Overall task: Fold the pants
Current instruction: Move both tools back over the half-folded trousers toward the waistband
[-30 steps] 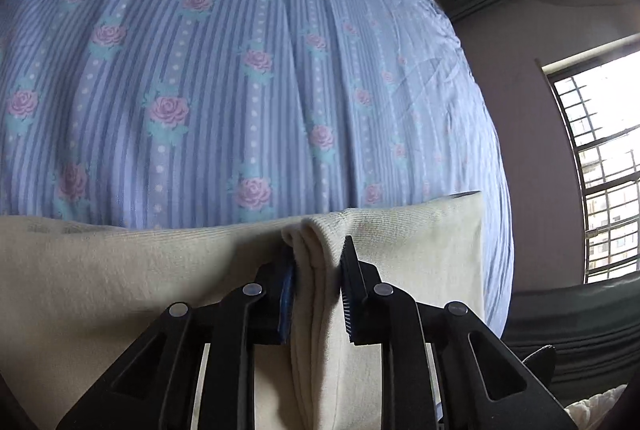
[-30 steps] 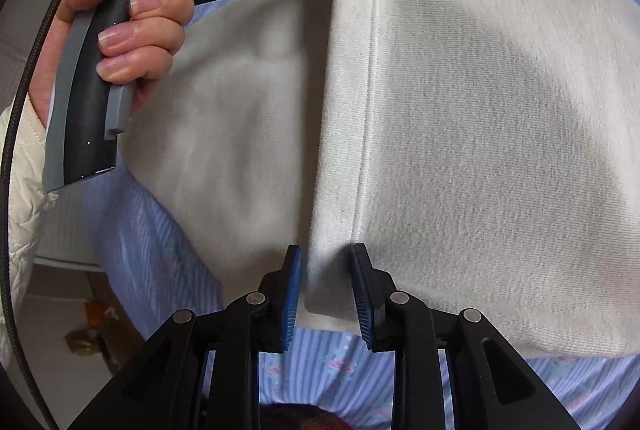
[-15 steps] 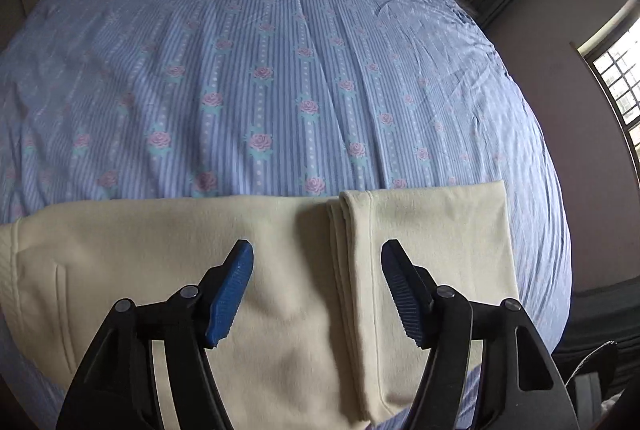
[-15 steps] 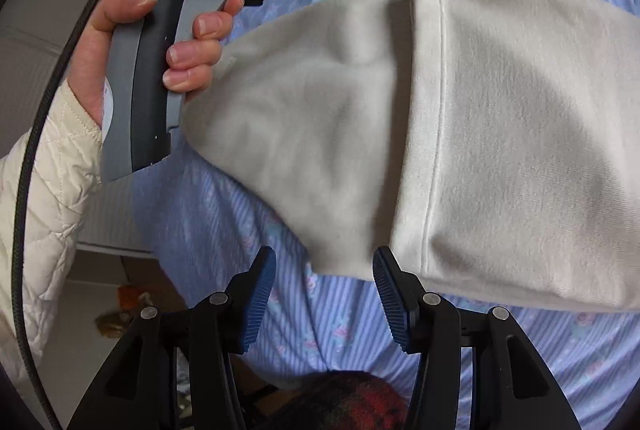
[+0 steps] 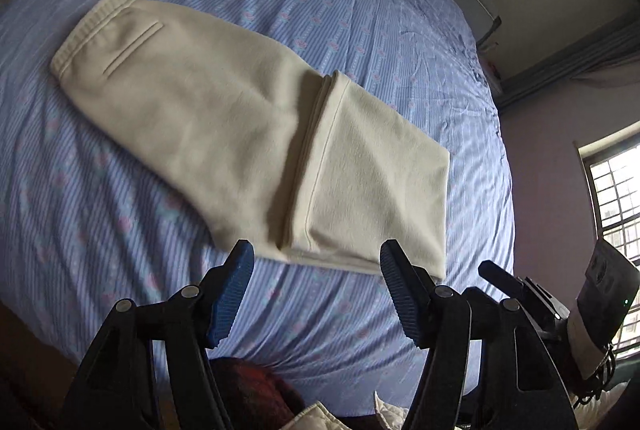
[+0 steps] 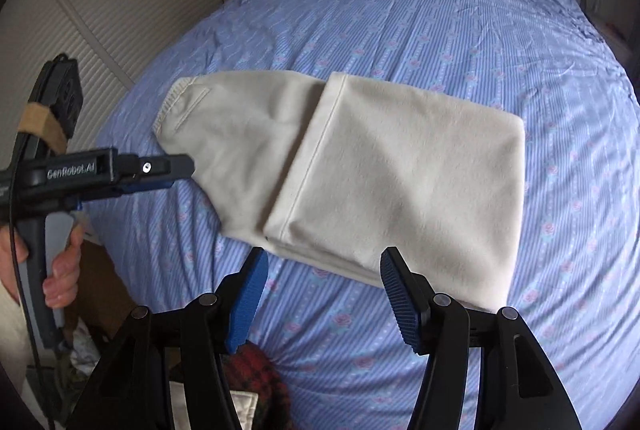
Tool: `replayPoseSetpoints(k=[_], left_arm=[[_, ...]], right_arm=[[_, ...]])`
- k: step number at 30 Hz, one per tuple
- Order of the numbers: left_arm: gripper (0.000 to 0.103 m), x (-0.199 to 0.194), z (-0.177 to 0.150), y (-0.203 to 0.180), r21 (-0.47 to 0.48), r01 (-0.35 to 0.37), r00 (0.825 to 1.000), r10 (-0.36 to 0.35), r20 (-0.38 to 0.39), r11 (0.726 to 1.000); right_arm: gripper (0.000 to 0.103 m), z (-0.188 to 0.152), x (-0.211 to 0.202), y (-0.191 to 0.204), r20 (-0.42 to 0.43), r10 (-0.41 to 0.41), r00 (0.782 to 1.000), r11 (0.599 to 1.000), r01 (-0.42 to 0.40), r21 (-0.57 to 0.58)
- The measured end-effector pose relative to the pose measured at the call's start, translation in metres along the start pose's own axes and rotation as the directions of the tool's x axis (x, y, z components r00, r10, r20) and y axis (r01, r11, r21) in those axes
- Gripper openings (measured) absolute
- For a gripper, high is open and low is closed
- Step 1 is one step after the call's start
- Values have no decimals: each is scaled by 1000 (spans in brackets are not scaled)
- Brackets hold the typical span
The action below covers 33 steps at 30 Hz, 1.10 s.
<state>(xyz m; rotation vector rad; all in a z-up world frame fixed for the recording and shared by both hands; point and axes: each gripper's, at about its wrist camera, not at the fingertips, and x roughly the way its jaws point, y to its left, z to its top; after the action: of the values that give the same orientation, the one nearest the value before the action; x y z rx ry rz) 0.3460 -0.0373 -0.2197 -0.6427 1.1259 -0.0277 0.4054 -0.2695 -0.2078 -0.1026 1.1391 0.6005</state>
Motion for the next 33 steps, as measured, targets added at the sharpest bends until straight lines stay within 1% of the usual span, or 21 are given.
replayPoseSetpoints(k=[3,6,8,10,12,15,17,18,20,22,25,27,30,33], left_arm=[[66,-29,-27,-2,-31,-43,997,45,67,999],[67,-54,-43,-2,-51,-73,990,79,113,996],[70,-72,-49,3,-67,-86,983,95,155,994],[70,-87,-52,12,-89,-93,977,108,183,992],[70,-99,-54,23,-99,-86,974,104,199,991],[70,-110,-48,41,-85,-101,971,117,206,991],[70,-116,-39,56,-74,-113,968,126,215,991],[70,-118,-33,66,-72,-107,968,121,221,992],[70,-120,-18,88,-75,-84,970,99,222,994],[70,-119,0,110,-70,-53,976,67,208,996],[70,-115,29,142,-42,-35,985,41,165,999],[70,-113,48,164,-30,-20,989,24,146,999],[70,-102,77,197,-34,30,995,-26,91,999],[70,-84,105,229,-48,68,997,-67,28,997]], right_arm=[[69,0,-25,5,38,6,999,998,-4,-63],[70,5,-49,15,70,14,997,992,-6,-122],[71,10,-54,24,90,31,995,988,-18,-151],[74,11,-60,35,117,45,992,986,-25,-165],[77,11,-68,45,142,52,989,985,-27,-169],[77,12,-73,64,156,66,986,987,-41,-158],[77,15,-70,78,147,81,986,988,-60,-142],[77,17,-69,84,148,89,985,989,-69,-130],[77,21,-66,99,155,89,984,991,-73,-110],[77,28,-58,116,158,67,985,994,-53,-91],[77,43,-44,144,152,9,988,999,-3,-41],[77,53,-33,162,141,0,990,1000,1,-6],[77,72,-12,190,117,-44,992,999,40,32],[77,89,13,214,107,-73,992,995,66,73]])
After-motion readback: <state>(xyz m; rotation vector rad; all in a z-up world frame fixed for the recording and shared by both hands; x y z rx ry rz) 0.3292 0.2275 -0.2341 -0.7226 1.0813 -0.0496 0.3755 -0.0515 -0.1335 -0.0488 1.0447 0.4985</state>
